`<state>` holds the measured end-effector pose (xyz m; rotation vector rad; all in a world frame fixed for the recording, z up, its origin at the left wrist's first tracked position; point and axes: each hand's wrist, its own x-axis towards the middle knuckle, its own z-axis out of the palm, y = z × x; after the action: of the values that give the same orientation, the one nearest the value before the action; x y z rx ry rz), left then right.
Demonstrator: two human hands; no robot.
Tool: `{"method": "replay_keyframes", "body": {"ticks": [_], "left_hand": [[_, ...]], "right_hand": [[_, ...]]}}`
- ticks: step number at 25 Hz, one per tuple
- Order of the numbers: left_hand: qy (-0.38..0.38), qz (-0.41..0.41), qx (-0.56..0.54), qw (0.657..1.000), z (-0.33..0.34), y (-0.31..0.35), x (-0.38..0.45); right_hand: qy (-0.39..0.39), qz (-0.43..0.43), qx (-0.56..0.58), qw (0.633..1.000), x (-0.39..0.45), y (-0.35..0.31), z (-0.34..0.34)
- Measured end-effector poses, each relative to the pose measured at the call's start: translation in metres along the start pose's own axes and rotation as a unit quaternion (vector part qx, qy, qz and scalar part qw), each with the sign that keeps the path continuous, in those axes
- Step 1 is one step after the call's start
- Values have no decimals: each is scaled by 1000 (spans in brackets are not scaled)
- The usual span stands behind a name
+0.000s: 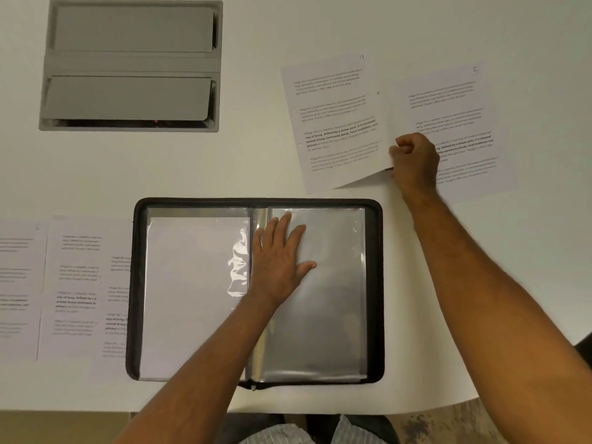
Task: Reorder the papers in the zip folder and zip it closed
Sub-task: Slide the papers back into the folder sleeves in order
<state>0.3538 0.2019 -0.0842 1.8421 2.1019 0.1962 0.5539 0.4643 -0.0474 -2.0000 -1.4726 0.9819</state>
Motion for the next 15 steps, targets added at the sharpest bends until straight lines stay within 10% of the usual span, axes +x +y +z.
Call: {"method": "replay_keyframes", "body": {"ticks": [7, 12, 15], "left_hand": [[-2, -41, -169, 985, -20, -6, 13], [3, -367, -658, 657, -92, -14, 17], [-28, -383, -695, 607, -117, -42, -1]], "right_hand": [[18, 50, 198, 979, -64, -14, -13], [-1, 104, 274, 956, -151, -4, 4], [-21, 114, 277, 954, -211, 5, 20]]}}
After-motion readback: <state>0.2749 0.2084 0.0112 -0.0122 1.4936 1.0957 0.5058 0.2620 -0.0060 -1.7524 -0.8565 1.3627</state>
